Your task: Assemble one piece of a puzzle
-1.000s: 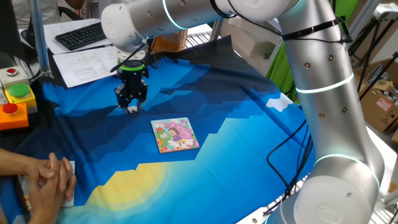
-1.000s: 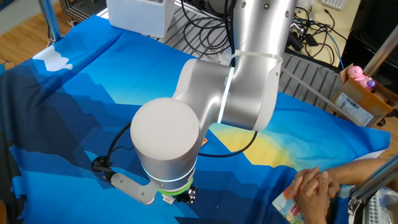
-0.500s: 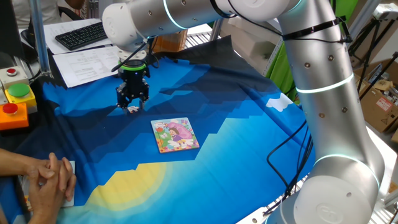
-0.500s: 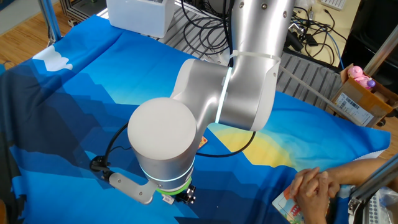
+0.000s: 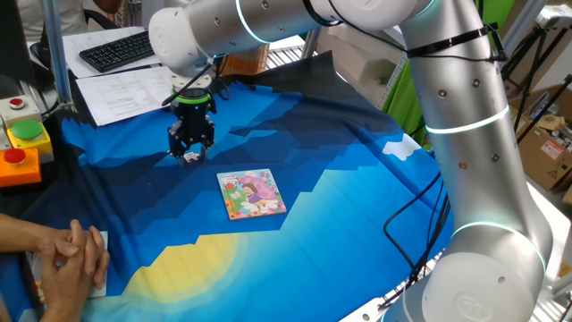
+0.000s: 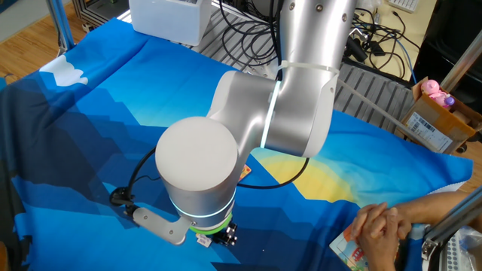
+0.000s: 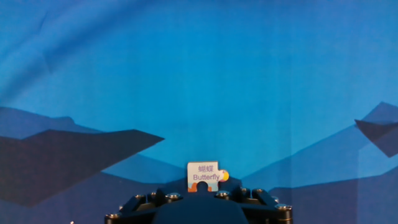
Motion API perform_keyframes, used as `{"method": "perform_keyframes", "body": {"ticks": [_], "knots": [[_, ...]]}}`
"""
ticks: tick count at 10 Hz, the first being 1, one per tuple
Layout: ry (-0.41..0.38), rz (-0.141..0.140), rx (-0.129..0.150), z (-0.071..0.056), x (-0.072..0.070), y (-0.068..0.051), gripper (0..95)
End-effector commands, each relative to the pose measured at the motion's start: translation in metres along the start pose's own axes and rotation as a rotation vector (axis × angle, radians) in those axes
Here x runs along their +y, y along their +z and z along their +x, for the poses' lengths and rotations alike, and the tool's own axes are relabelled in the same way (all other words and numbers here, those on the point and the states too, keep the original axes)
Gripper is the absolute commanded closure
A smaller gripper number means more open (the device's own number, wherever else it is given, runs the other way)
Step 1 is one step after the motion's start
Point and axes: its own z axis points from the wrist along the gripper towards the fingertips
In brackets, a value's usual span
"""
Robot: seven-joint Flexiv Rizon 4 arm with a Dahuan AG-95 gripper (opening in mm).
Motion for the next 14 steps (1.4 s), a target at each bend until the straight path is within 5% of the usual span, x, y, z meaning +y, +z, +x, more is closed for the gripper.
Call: {"method": "perform_keyframes", "body": {"ticks": [1,14], "knots": [[-0.001,-0.001,0.0,-0.0008,-0.0003,0.0004,57.0],[-0.007,-0.003,-0.002,-0.0019,-0.004,0.0,57.0]]}}
